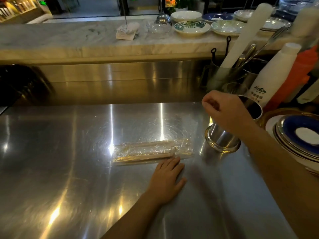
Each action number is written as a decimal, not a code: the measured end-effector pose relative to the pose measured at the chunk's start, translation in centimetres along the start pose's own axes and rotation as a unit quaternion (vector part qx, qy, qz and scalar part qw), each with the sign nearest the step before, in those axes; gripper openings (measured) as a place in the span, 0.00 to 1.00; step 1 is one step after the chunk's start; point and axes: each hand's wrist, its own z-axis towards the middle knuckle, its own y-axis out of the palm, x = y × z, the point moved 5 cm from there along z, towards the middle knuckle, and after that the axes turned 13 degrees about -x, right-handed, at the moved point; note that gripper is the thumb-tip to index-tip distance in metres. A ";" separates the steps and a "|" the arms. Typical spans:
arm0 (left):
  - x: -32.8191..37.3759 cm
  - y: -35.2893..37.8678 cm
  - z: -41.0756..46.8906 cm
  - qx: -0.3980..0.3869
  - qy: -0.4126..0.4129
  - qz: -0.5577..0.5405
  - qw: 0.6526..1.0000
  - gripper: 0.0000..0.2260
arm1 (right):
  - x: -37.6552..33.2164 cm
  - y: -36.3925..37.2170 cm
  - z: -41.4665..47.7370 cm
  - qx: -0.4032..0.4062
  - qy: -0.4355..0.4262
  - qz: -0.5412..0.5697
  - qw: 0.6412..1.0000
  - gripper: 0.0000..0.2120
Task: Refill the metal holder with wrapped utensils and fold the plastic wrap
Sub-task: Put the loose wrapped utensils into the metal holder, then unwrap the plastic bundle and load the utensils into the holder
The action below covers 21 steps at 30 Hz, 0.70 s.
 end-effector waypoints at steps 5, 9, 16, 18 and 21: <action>0.4 -2.8 -0.3 0.070 0.010 -0.011 0.997 0.11 | -0.5 5.7 0.3 -0.077 -0.015 0.017 0.997 0.04; -1.3 -5.8 -1.0 0.170 -0.040 -0.042 0.984 0.10 | -0.2 10.7 0.6 -0.138 -0.022 0.022 0.990 0.05; -6.9 -6.5 -0.7 0.104 -0.188 0.004 0.977 0.24 | 0.4 18.0 0.5 -0.285 -0.026 -0.086 0.955 0.26; -8.2 -5.6 -0.8 0.054 -0.225 0.027 0.972 0.25 | 0.5 18.9 0.3 -0.297 -0.017 -0.087 0.951 0.27; -8.5 -4.7 -1.5 0.034 -0.227 0.045 0.972 0.24 | 0.6 19.4 0.0 -0.304 -0.022 -0.088 0.948 0.25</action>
